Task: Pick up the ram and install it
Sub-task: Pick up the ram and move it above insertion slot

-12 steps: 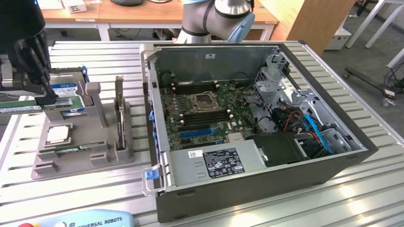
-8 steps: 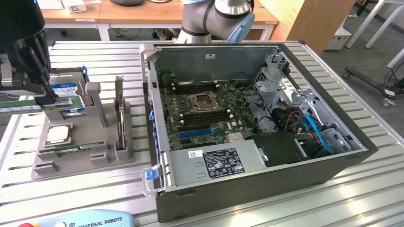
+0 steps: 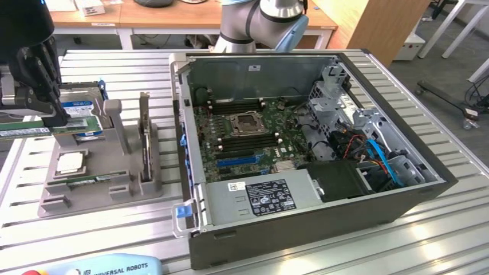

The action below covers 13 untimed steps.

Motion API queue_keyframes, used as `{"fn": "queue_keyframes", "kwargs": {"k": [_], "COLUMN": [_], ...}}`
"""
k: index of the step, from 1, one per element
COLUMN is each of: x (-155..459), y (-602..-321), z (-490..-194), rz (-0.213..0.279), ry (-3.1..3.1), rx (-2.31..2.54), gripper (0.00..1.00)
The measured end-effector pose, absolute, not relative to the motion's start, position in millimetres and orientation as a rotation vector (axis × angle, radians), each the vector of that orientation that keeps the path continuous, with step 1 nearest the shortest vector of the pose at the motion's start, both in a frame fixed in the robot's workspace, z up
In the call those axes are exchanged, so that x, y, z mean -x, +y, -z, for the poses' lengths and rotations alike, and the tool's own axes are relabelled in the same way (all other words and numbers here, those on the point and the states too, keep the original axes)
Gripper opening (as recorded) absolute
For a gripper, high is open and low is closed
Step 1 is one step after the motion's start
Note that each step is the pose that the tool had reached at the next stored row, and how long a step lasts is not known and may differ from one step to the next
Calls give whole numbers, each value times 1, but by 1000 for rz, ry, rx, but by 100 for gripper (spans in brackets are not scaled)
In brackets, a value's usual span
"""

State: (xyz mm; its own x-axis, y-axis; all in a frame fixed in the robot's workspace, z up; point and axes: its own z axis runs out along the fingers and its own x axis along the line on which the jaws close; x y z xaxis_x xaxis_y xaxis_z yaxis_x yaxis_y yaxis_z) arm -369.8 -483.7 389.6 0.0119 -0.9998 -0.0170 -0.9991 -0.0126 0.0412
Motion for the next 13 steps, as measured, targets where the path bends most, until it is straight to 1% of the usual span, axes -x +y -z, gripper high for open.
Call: {"fn": "queue_keyframes", "kwargs": {"k": [13], "x": [362], "y": [-484], "z": [-390], "rz": [64], "ry": [-2195], "rx": [-2222], "gripper": [11]}}
